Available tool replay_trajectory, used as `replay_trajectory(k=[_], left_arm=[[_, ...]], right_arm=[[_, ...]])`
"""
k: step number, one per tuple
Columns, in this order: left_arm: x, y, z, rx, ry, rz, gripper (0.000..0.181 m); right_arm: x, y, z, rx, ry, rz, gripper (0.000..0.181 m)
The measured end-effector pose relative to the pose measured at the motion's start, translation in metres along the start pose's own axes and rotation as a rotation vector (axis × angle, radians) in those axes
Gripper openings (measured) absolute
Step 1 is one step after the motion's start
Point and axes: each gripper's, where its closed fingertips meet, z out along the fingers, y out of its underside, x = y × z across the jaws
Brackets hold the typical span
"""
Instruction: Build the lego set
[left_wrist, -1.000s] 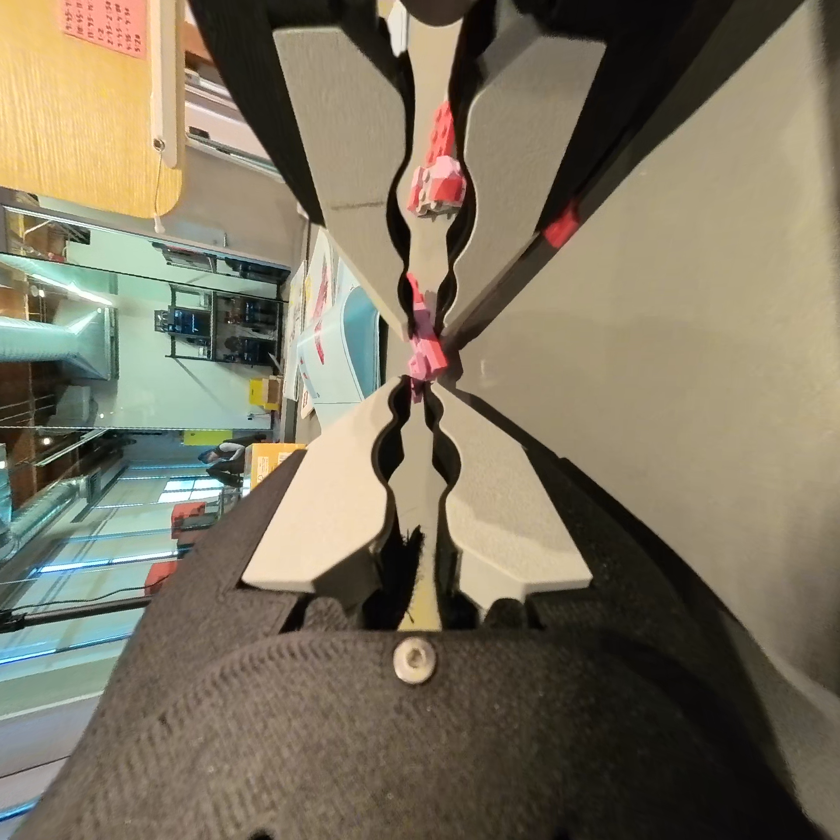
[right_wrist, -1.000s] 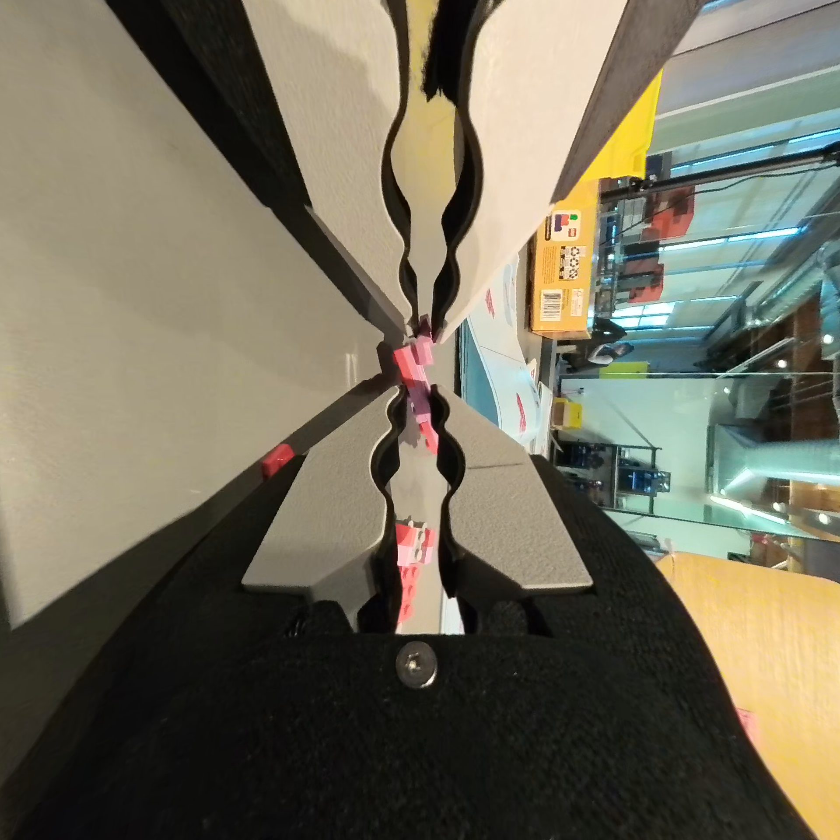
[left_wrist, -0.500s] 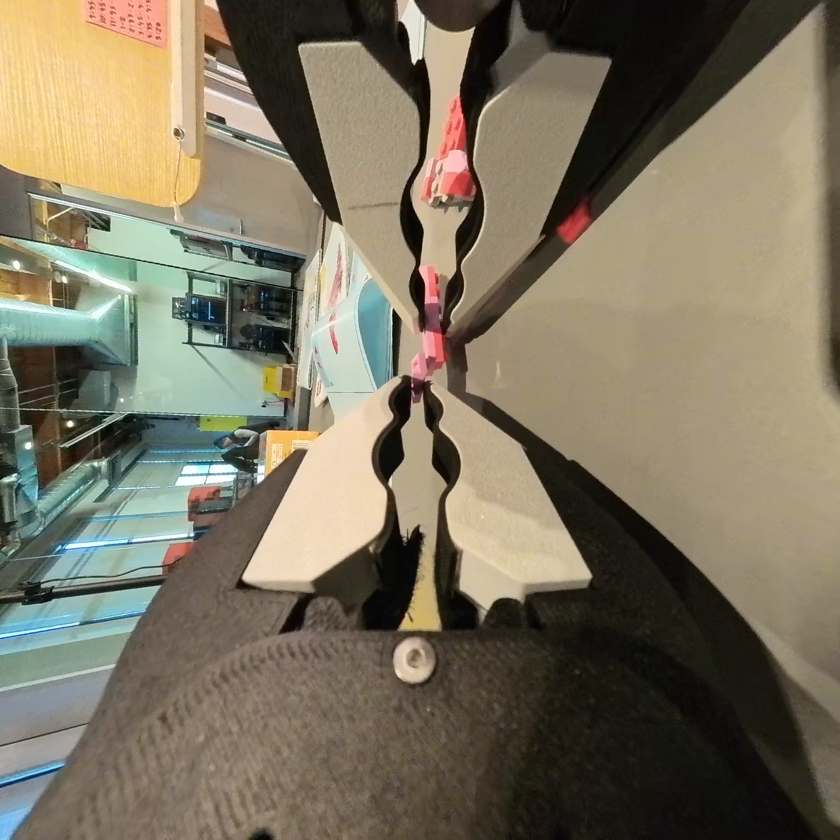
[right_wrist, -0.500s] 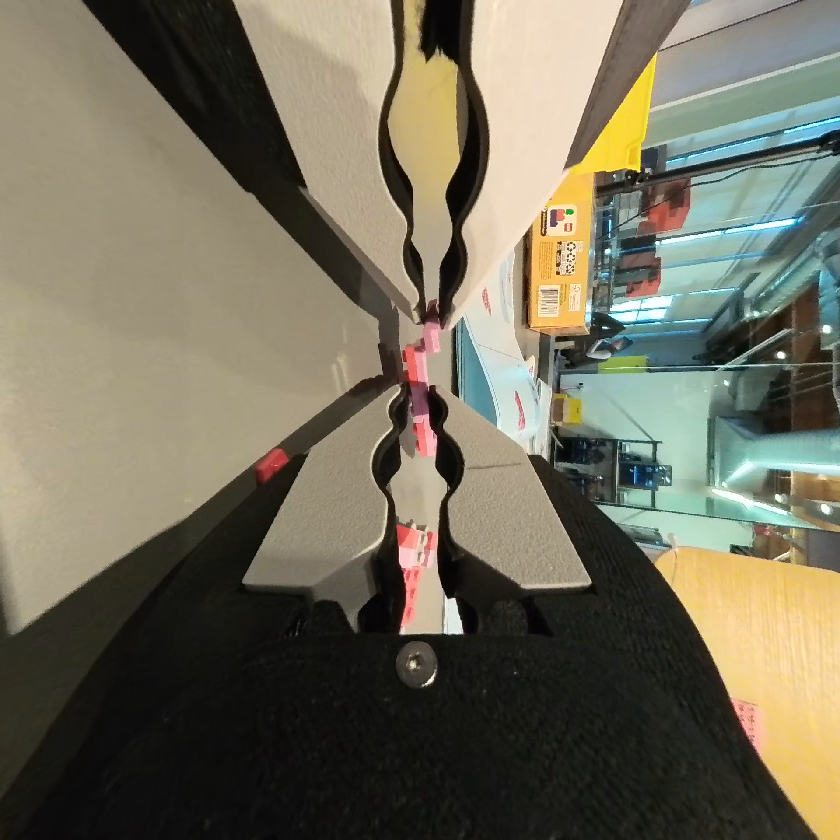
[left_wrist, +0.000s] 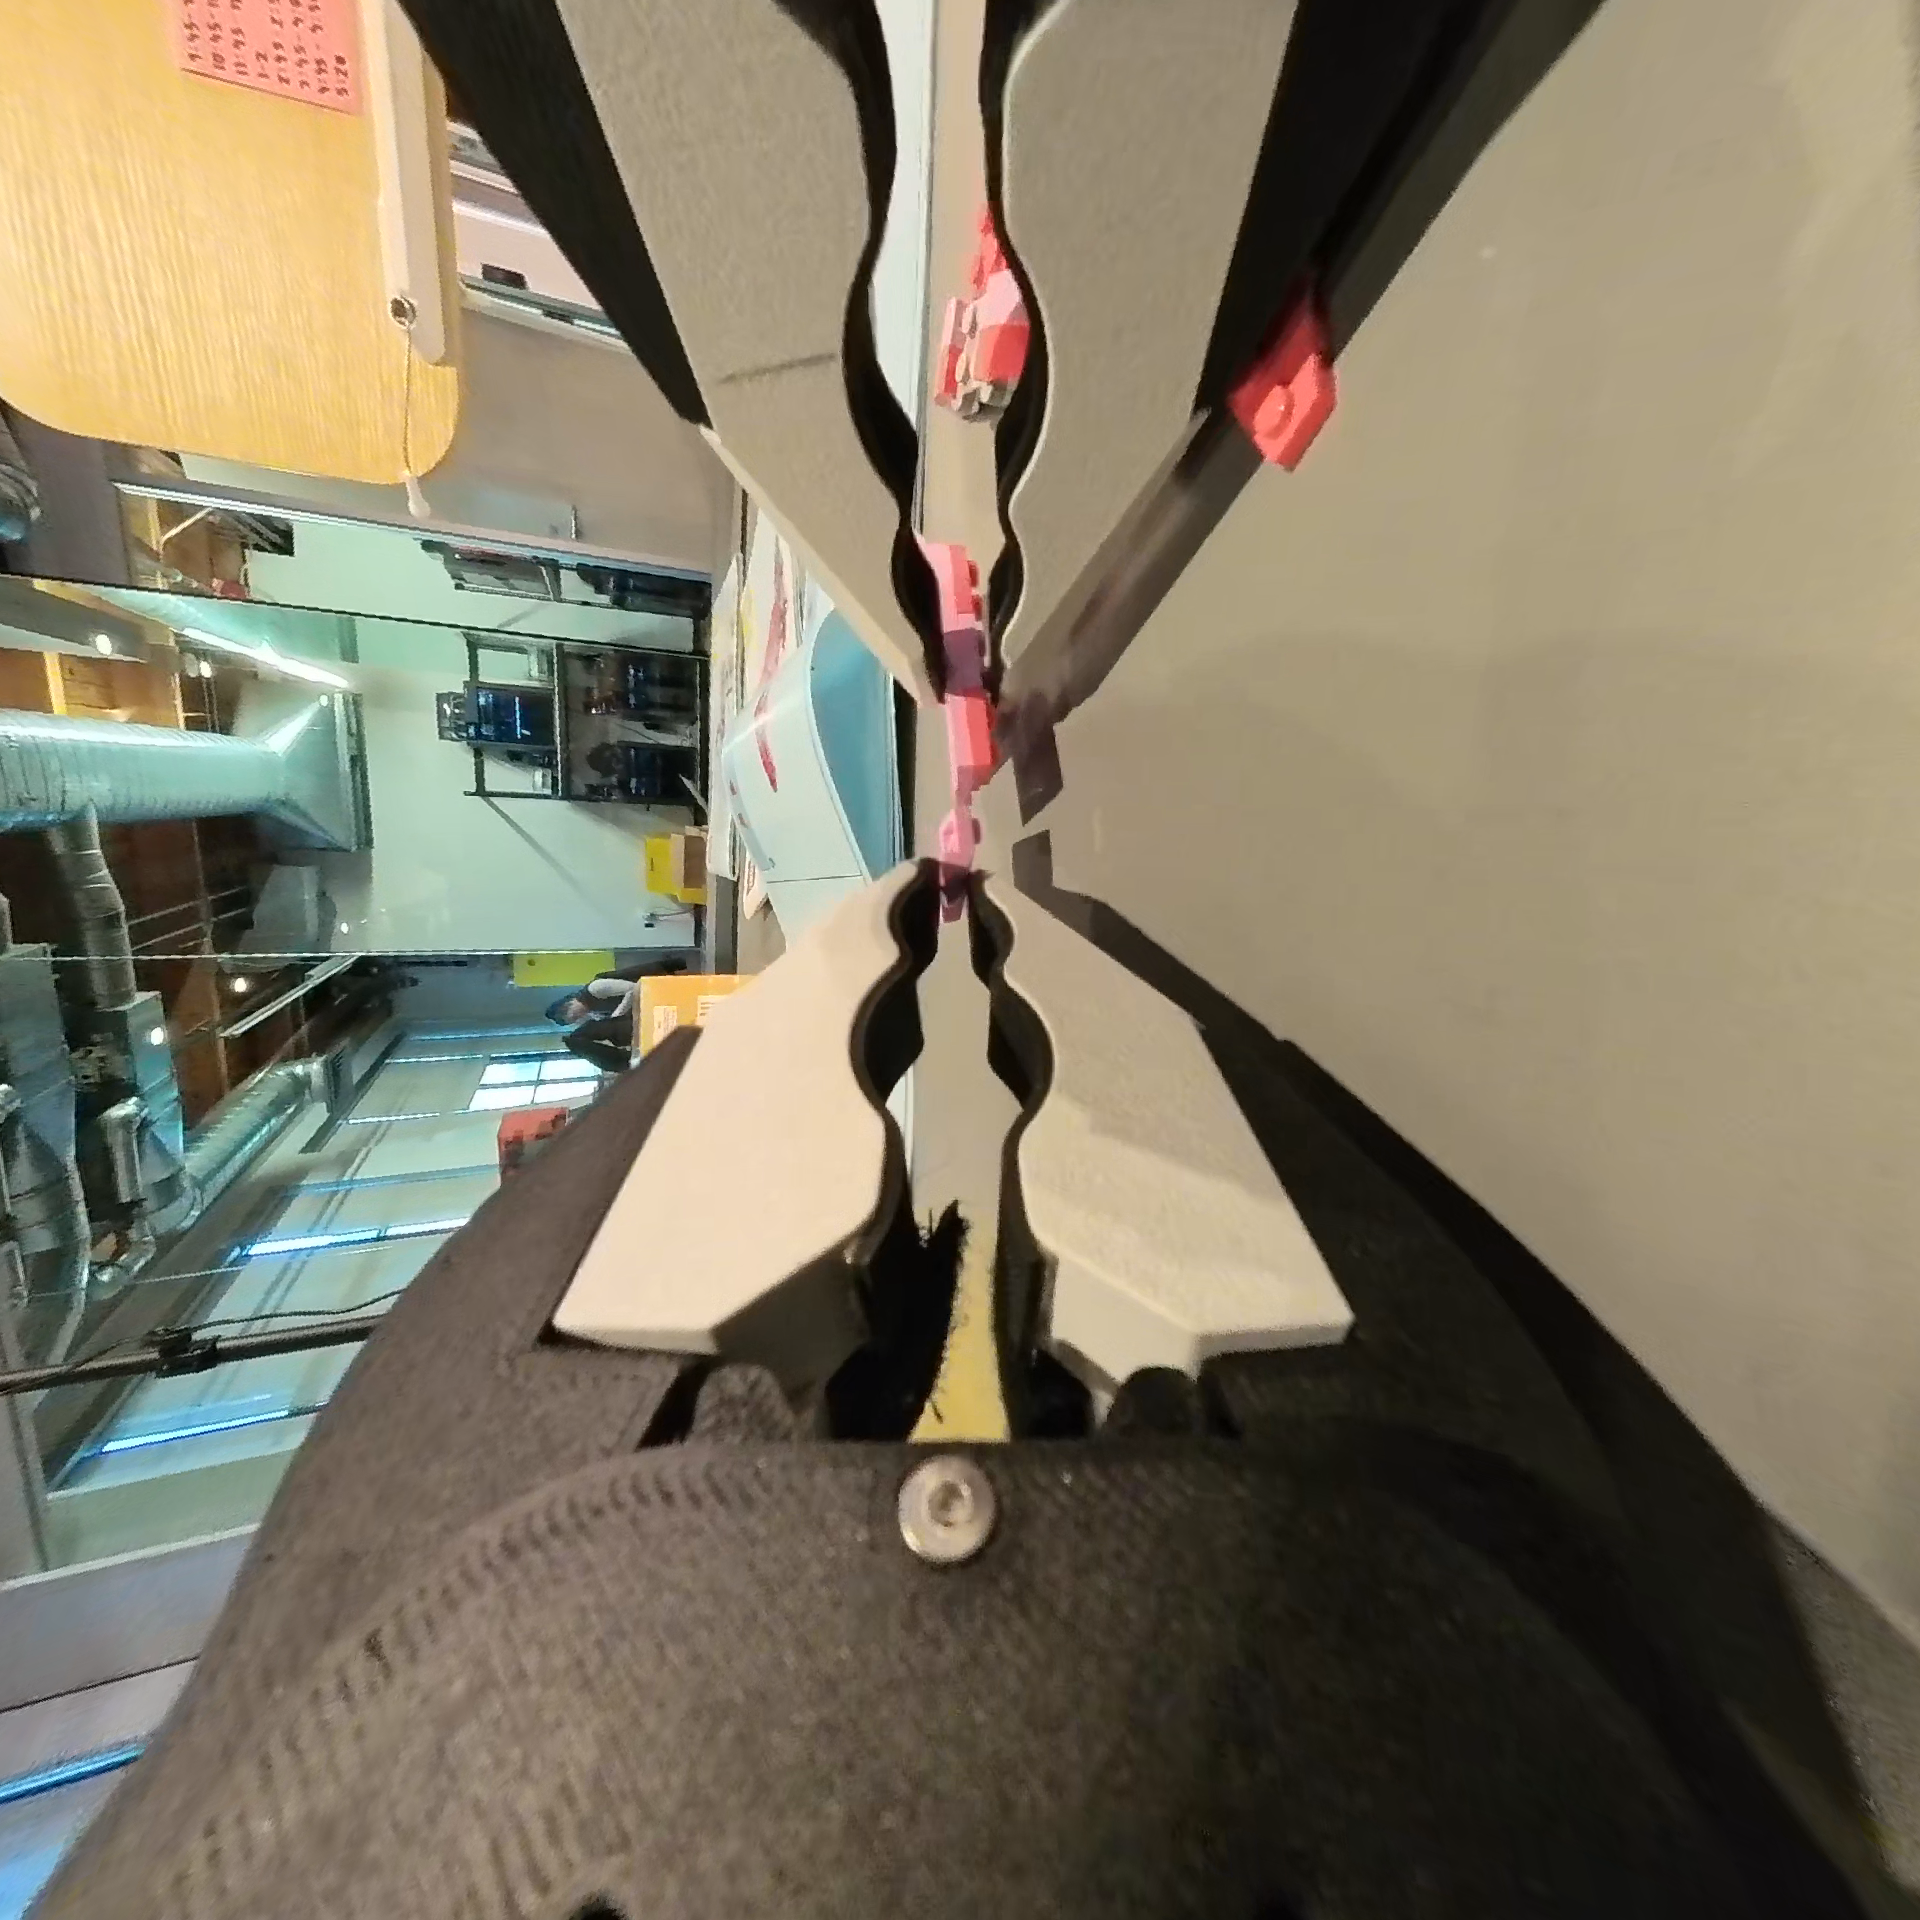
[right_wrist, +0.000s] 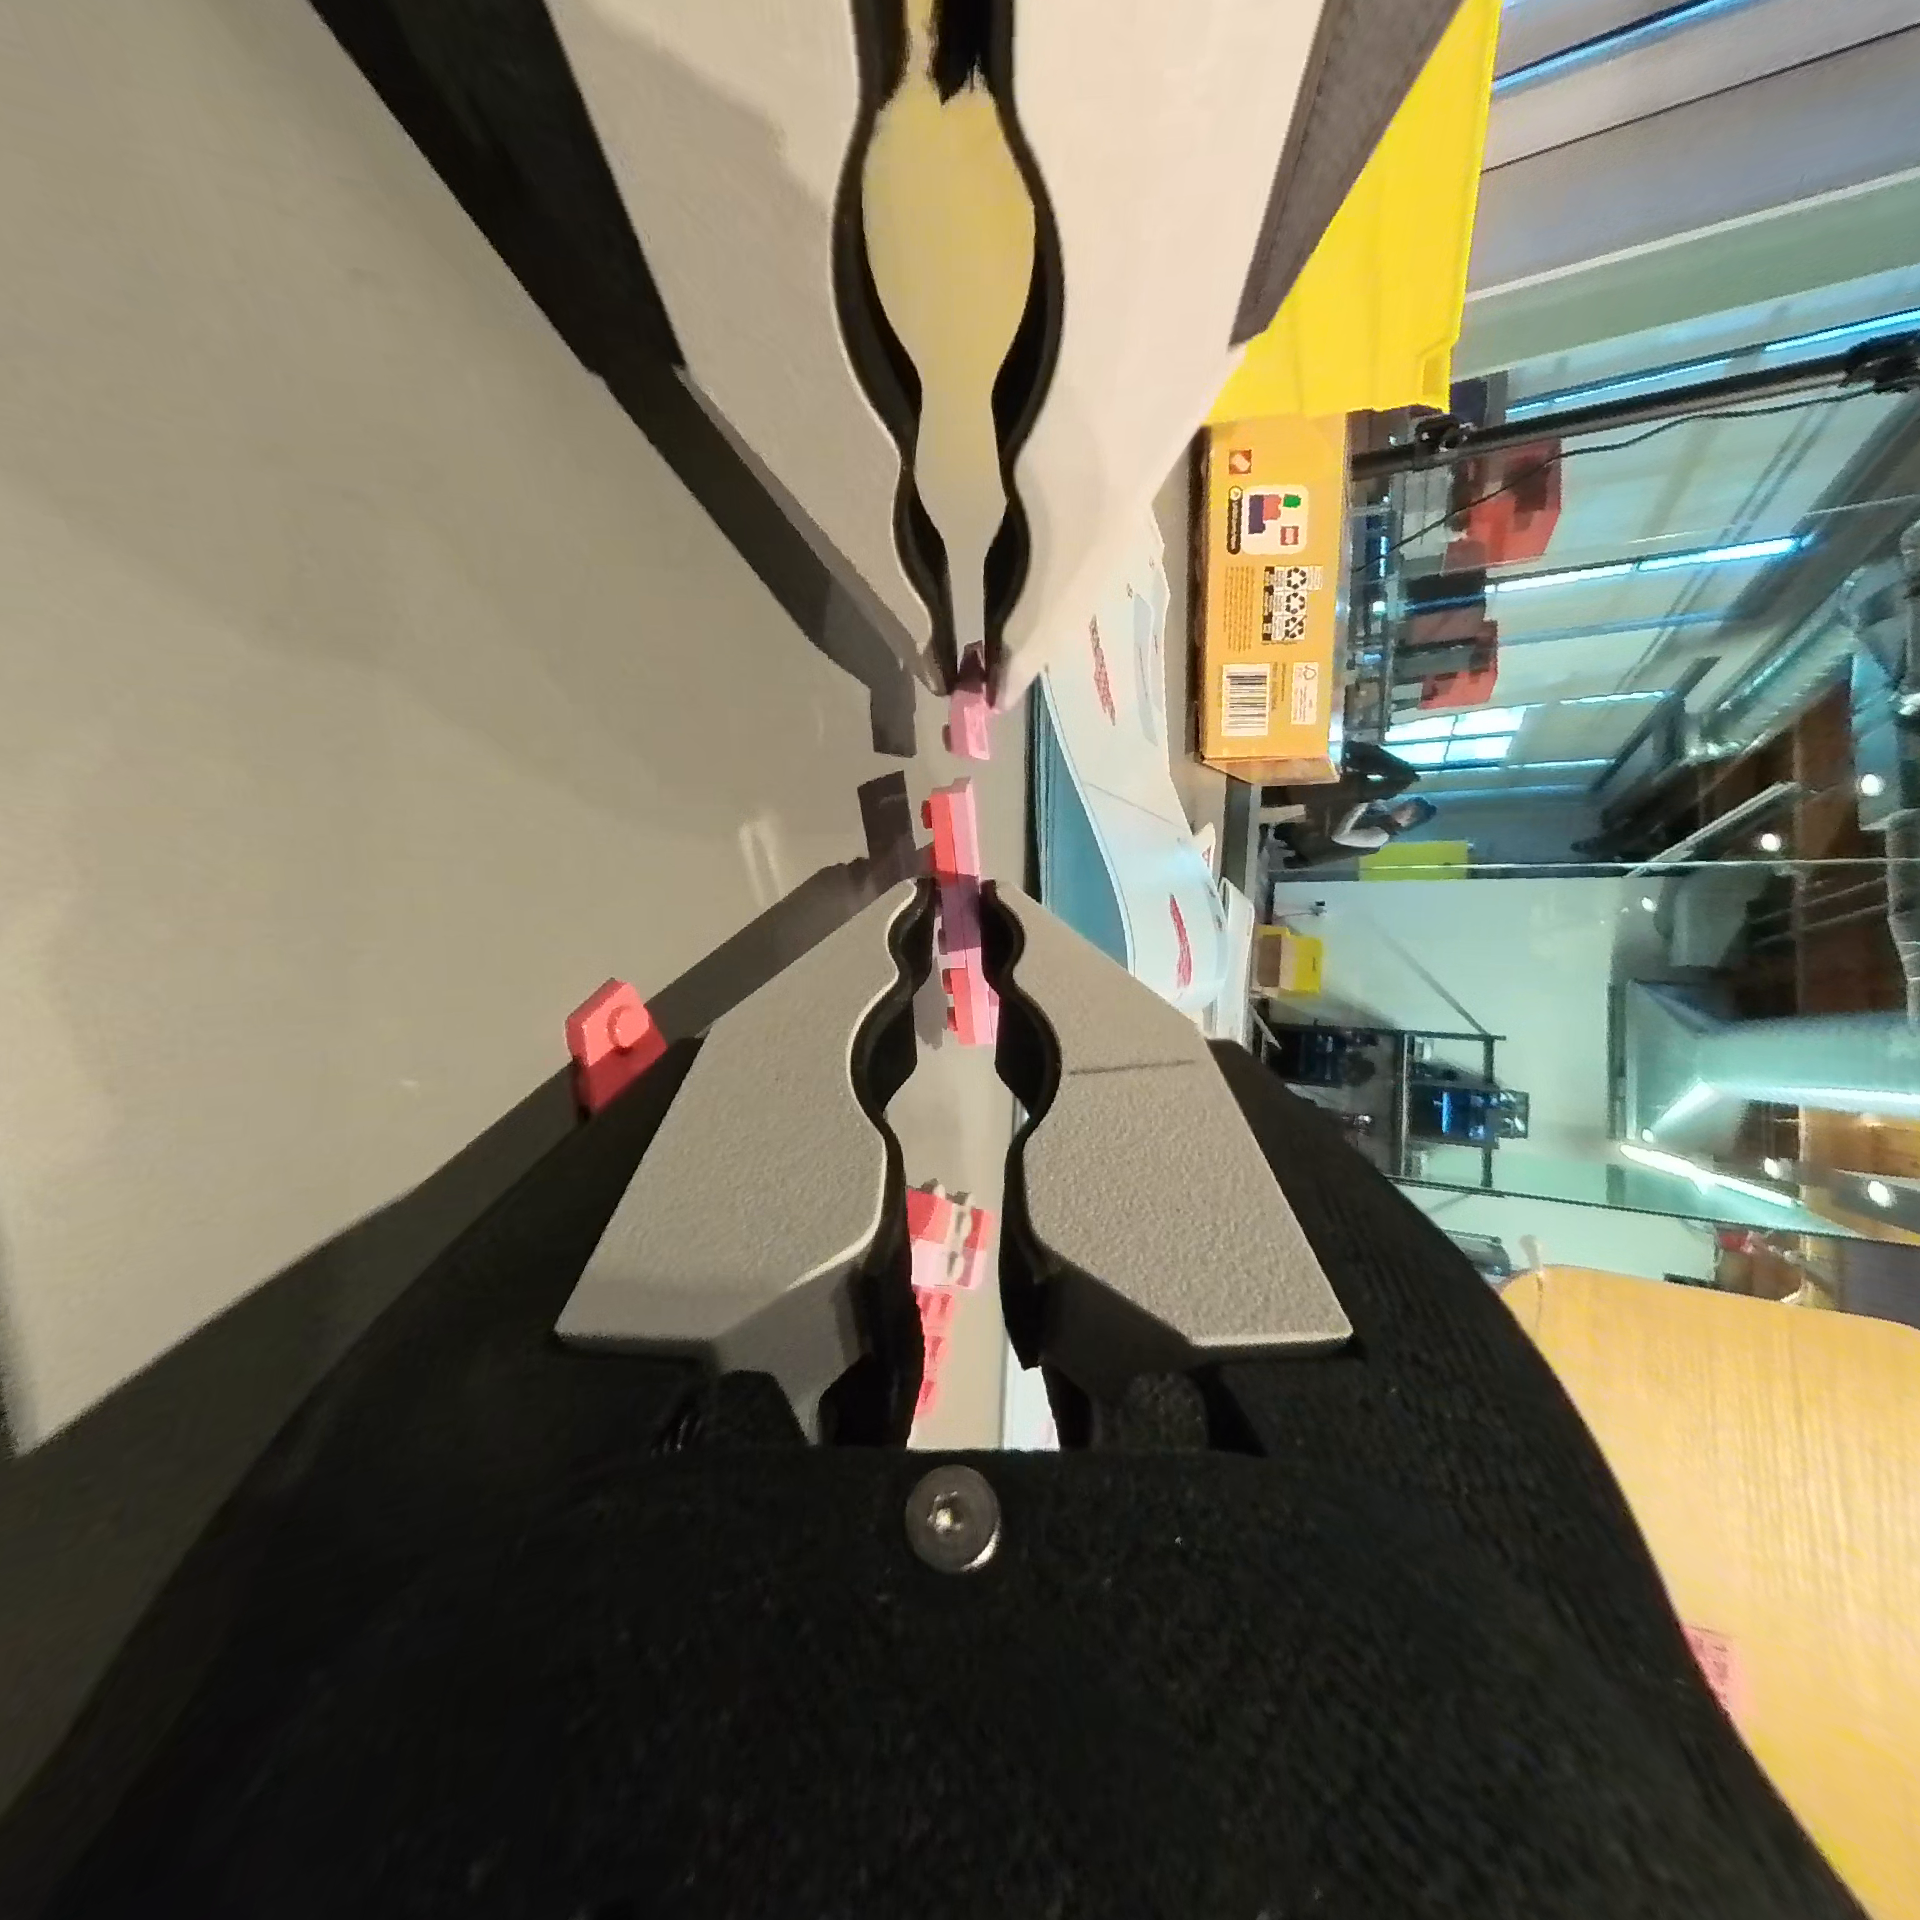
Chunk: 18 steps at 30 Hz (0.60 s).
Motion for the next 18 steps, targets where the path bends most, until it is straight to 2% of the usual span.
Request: replay_trajectory(k=[10,15,18], left_arm=[[0.000,0.001,0.000,0.004,-0.004,0.009,0.004],[-0.001,0.000,-0.002,0.018,-0.005,-0.017,0.004],[-0.003,-0.002,-0.003,0.036,-0.007,-0.041,0.004]], right_arm=[[-0.005,0.001,-0.003,0.018,-0.101,0.125,0.010],[-0.002,-0.007,-0.012,0.111,-0.184,0.331,0.023],[0.004,-0.012,-0.017,0.165,-0.165,0.354,0.028]])
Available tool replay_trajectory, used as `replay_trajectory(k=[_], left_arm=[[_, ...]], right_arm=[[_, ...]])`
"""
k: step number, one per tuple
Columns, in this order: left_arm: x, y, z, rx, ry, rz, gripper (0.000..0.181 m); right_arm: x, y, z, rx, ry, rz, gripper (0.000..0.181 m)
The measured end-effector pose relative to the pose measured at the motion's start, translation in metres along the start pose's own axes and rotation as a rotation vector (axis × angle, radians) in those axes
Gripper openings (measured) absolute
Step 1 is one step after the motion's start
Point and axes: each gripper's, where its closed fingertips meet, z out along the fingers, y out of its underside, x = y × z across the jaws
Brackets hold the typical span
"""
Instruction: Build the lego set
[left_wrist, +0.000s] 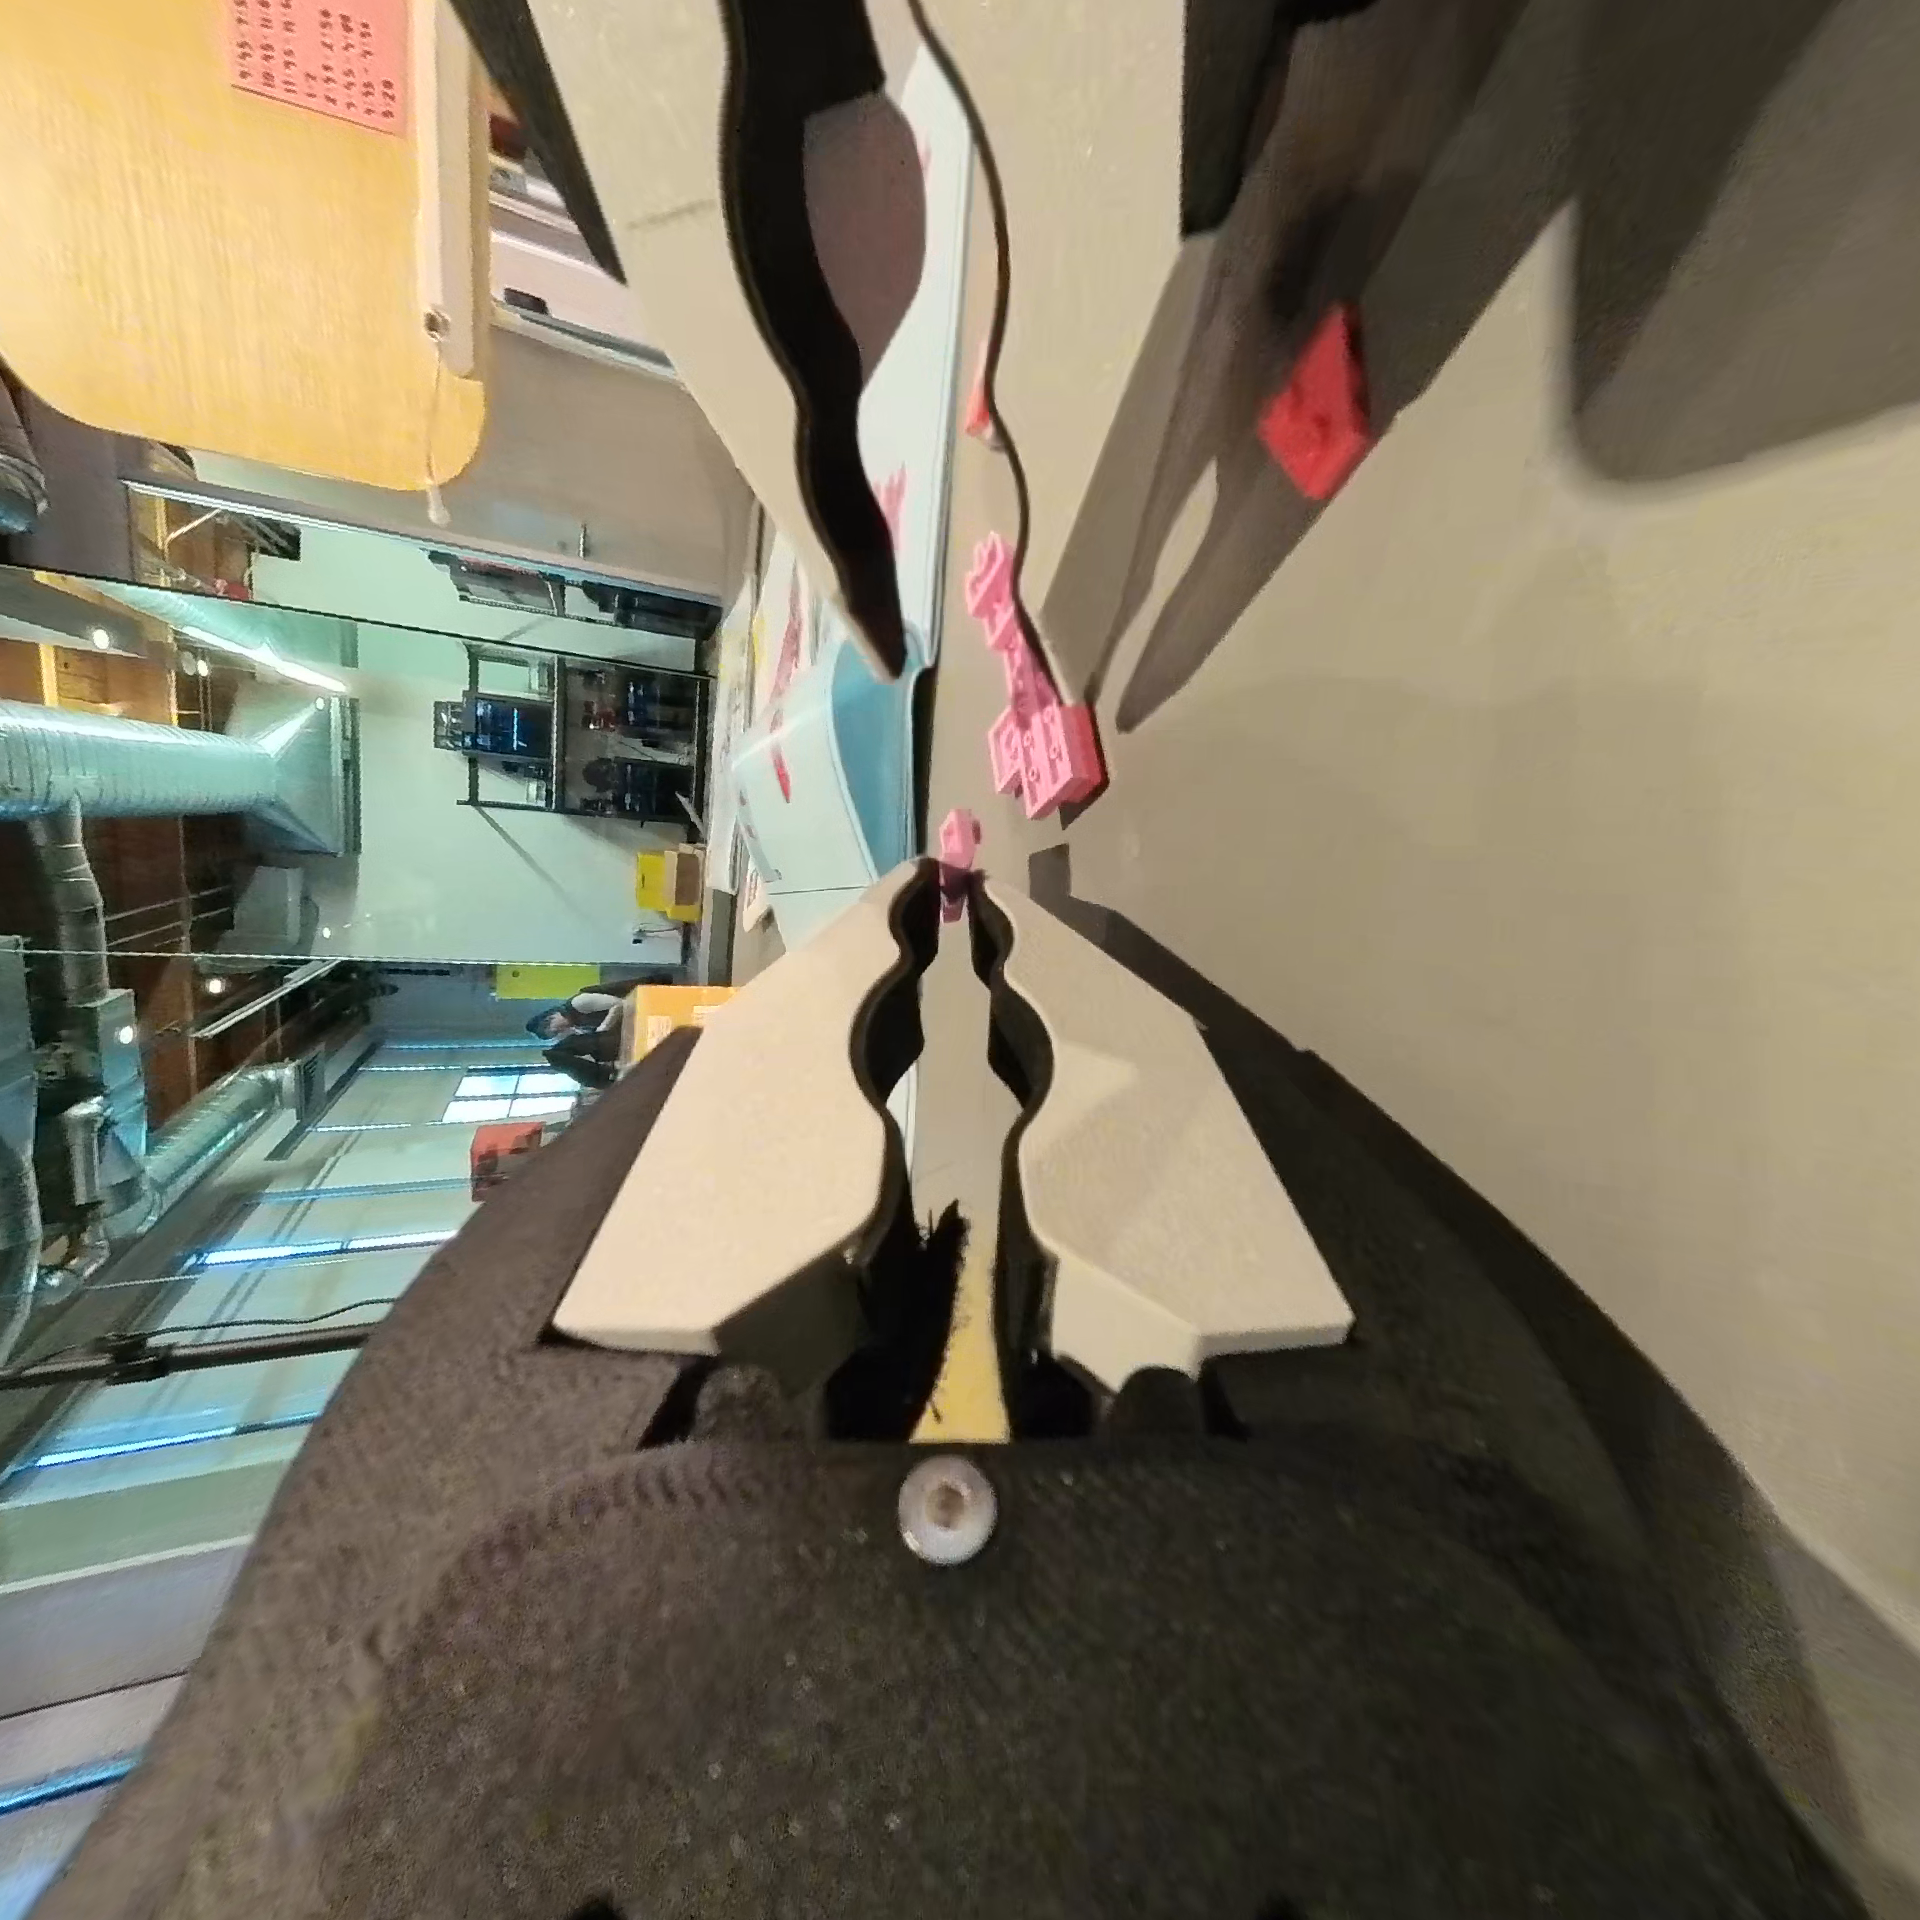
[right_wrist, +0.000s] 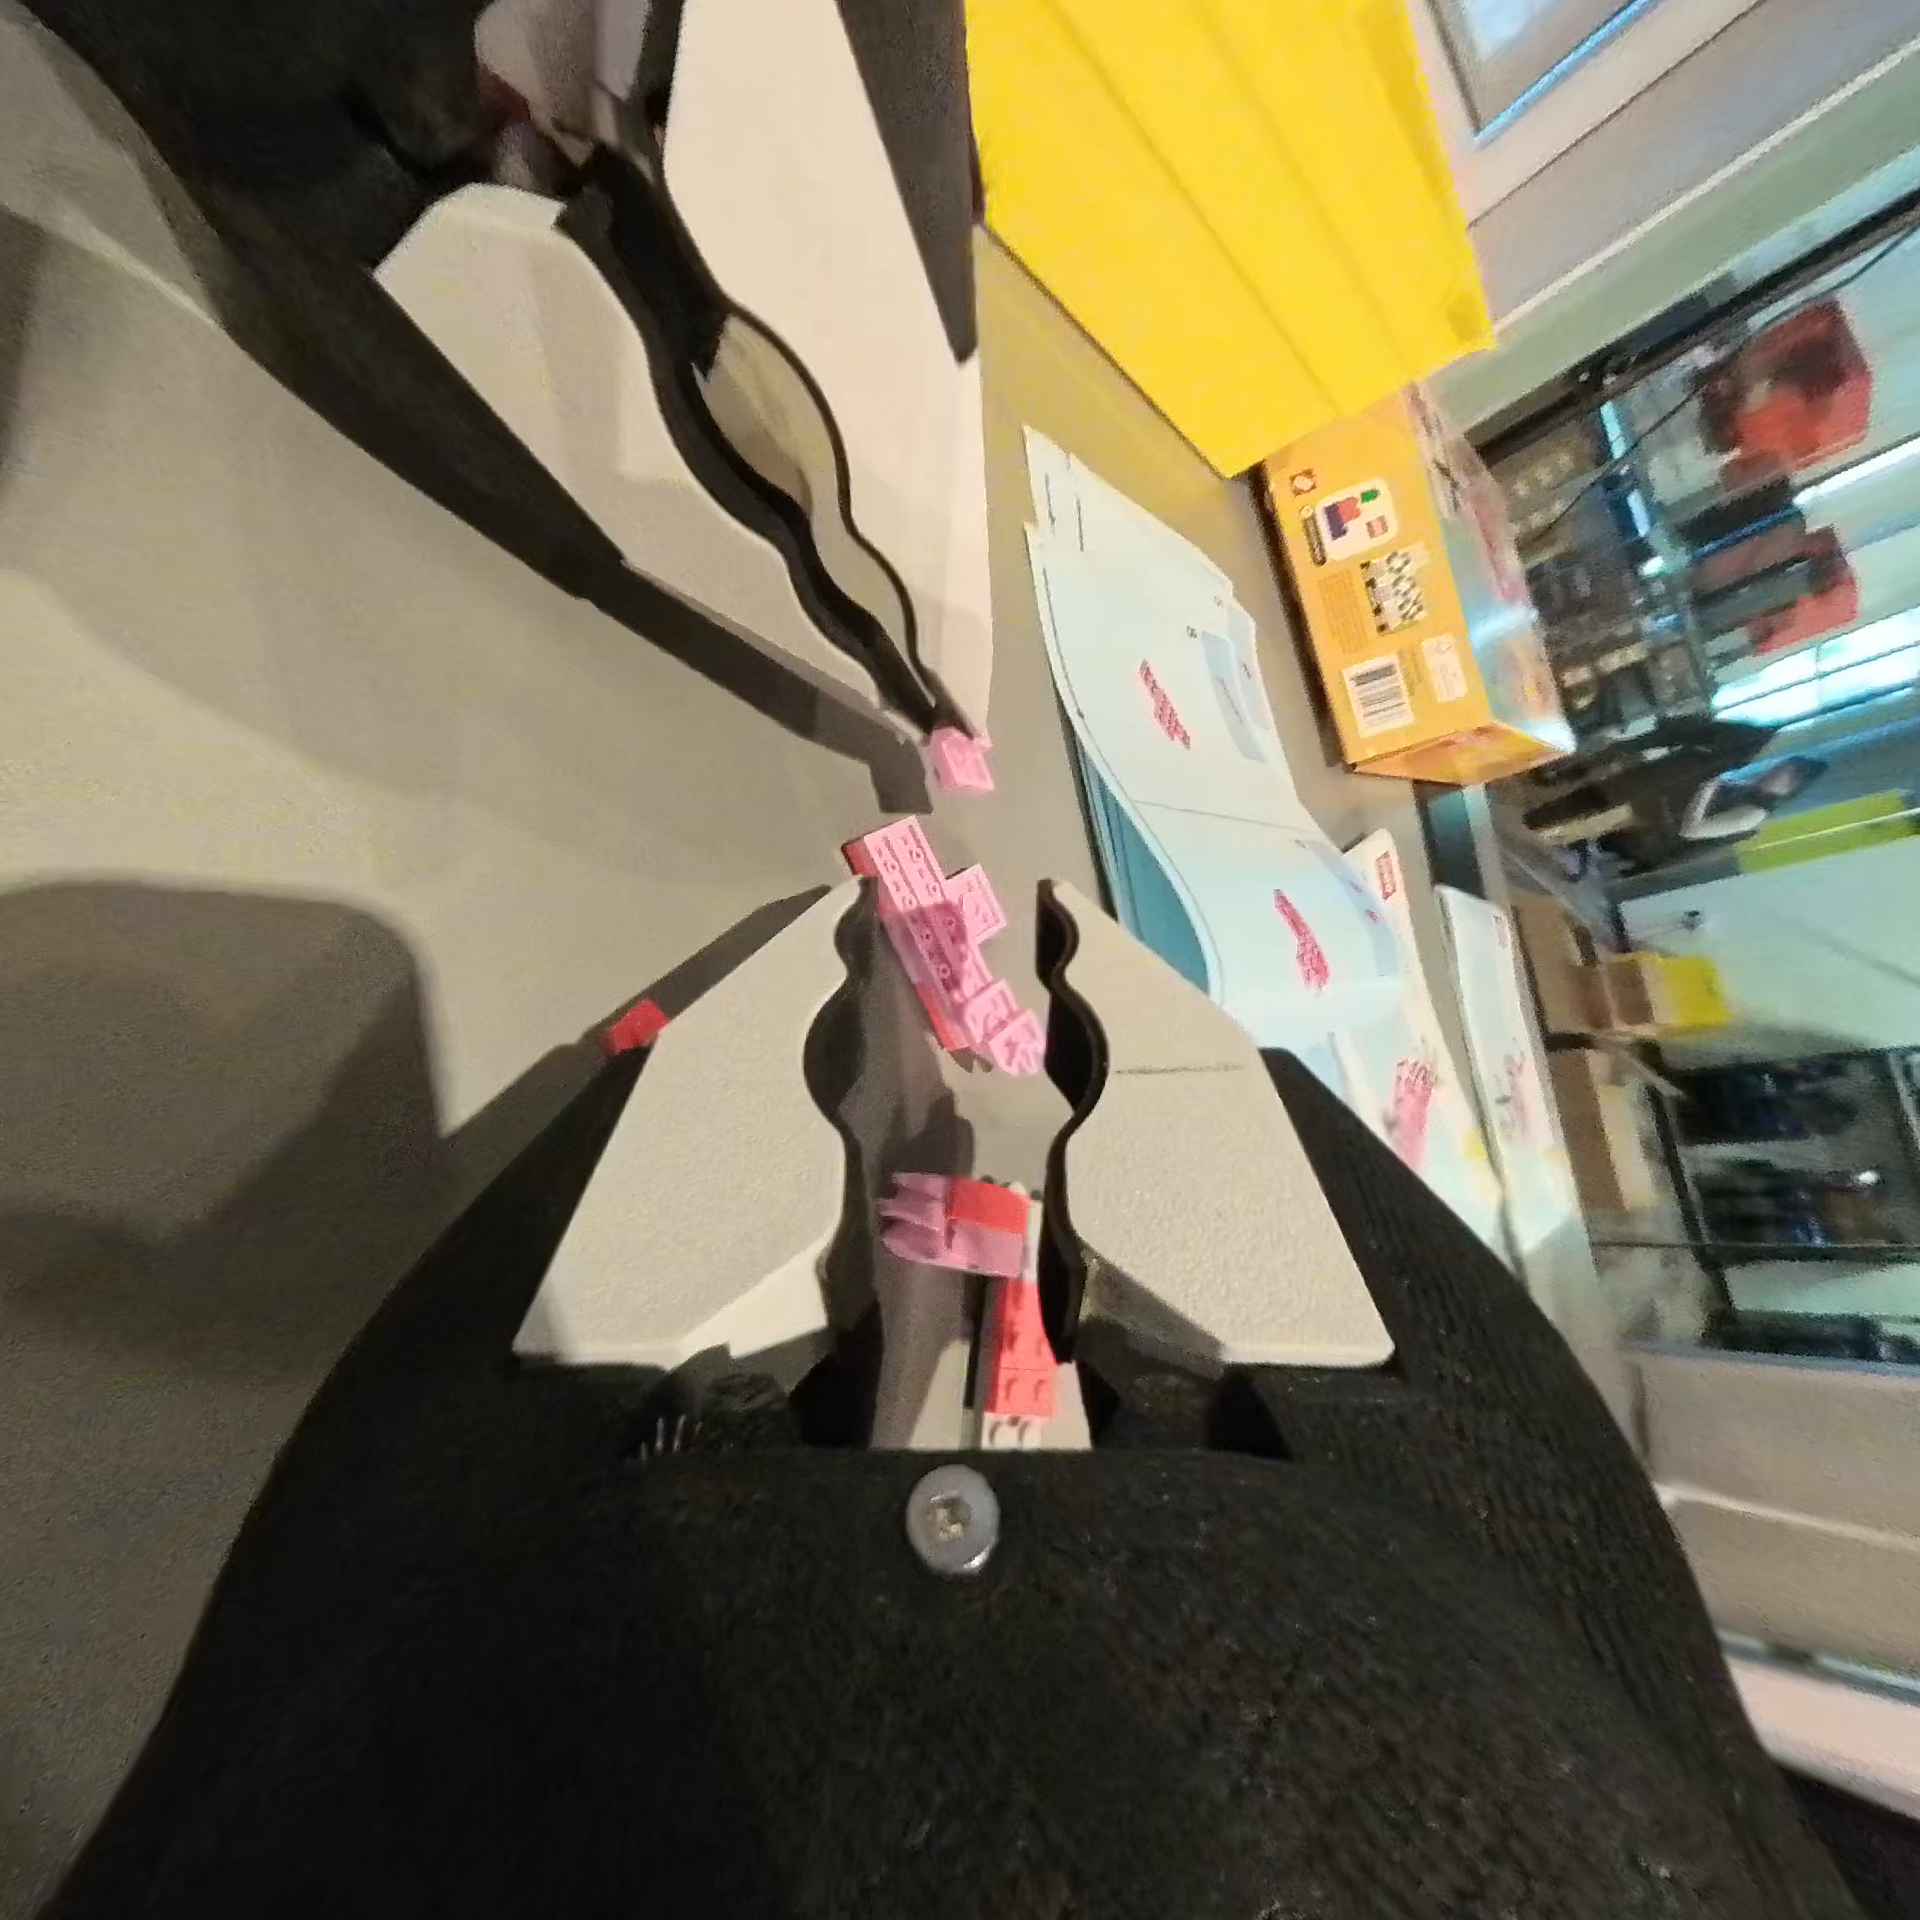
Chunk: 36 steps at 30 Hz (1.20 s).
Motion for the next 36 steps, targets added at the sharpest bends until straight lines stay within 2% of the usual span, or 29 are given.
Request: replay_trajectory(k=[5,13,16,25,27,31,36], left_arm=[[-0.004,-0.011,-0.006,0.069,0.012,-0.085,0.005],[-0.002,-0.020,-0.012,0.135,0.046,-0.122,0.005],[-0.001,-0.025,-0.017,0.176,0.058,-0.129,0.004],[-0.004,-0.035,-0.028,0.311,0.127,-0.260,0.003],[-0.009,-0.034,-0.028,0.316,0.082,-0.248,0.001],[-0.013,-0.026,-0.024,0.253,-0.004,-0.157,0.023],[-0.006,-0.026,-0.021,0.226,-0.011,-0.083,0.019]], right_arm=[[-0.004,-0.022,-0.007,0.086,0.049,-0.112,0.019],[-0.006,-0.021,-0.002,0.058,0.101,-0.244,0.013],[-0.005,-0.022,-0.003,0.053,0.125,-0.296,0.004],[-0.006,-0.025,-0.004,0.073,0.114,-0.274,0.003],[-0.003,-0.022,-0.003,0.054,0.123,-0.280,0.003],[-0.001,-0.013,-0.002,0.024,0.129,-0.299,0.003],[-0.004,-0.017,-0.003,0.025,0.134,-0.344,0.003]])
